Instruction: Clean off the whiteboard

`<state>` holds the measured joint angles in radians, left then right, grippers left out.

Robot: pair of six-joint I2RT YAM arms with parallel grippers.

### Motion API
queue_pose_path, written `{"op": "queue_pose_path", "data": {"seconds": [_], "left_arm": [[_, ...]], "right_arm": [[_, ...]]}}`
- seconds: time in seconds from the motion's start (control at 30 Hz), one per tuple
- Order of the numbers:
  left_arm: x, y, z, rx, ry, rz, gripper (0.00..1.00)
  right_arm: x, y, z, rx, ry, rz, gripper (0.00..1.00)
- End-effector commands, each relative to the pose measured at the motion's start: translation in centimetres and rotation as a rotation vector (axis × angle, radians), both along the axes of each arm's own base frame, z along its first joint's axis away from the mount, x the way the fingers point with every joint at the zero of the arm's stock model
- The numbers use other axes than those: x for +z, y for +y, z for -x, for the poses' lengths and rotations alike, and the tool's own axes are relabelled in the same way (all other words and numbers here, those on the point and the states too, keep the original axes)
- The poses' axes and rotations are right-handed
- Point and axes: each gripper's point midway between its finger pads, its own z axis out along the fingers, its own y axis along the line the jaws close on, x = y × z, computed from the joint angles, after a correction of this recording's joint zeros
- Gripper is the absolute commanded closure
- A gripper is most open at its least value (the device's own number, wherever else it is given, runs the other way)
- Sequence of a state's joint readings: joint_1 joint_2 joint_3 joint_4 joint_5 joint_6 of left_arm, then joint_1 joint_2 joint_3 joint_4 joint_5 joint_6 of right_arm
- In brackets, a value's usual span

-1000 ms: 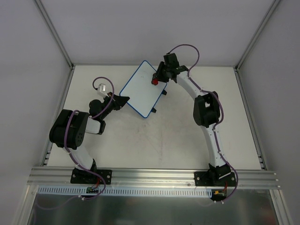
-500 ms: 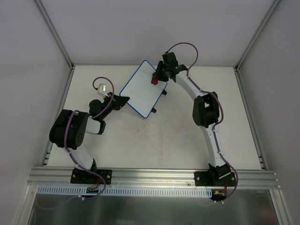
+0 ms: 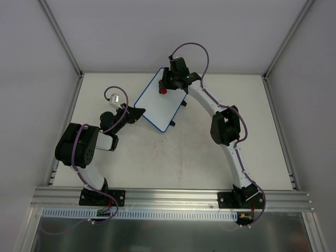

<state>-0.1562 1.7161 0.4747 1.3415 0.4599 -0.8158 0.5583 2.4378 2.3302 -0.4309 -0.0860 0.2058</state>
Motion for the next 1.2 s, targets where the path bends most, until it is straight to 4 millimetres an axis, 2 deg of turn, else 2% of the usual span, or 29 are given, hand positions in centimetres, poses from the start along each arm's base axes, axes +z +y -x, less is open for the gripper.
{"op": "queue_pose_path", "data": {"seconds": [0.0, 0.2, 0.37, 0.6, 0.8, 0.93, 1.07, 1.17], "left_arm": [[7.4, -2.9, 2.9, -0.152, -0.402, -0.015, 1.00], [7.5, -3.1, 2.8, -0.155, -0.412, -0.022, 1.00], [7.4, -3.1, 2.9, -0.158, -0.411, -0.023, 1.00], [7.5, -3.1, 2.9, -0.157, -0.411, -0.021, 1.00], [7.6, -3.1, 3.1, -0.161, -0.421, -0.027, 1.00], [7.6, -3.3, 3.0, -0.173, -0.419, -0.024, 1.00], [7.6, -3.3, 3.0, -0.171, -0.420, -0.025, 1.00], [7.6, -3.3, 3.1, -0.174, -0.422, -0.027, 1.00]], "right_arm": [[3.2, 2.4, 1.3, 0.091, -0.075, -0.018, 1.00], [3.5, 3.1, 2.2, 0.145, -0.086, -0.015, 1.00], [4.1, 4.3, 3.8, 0.212, -0.113, 0.006, 1.00], [4.3, 4.9, 4.4, 0.243, -0.132, 0.016, 1.00], [3.7, 2.7, 2.5, 0.128, -0.122, 0.044, 1.00], [2.1, 0.9, 0.8, 0.046, -0.073, 0.028, 1.00], [-0.4, -2.3, -1.2, -0.099, -0.029, 0.075, 1.00], [-1.7, -3.8, -1.9, -0.163, 0.019, 0.057, 1.00]]}}
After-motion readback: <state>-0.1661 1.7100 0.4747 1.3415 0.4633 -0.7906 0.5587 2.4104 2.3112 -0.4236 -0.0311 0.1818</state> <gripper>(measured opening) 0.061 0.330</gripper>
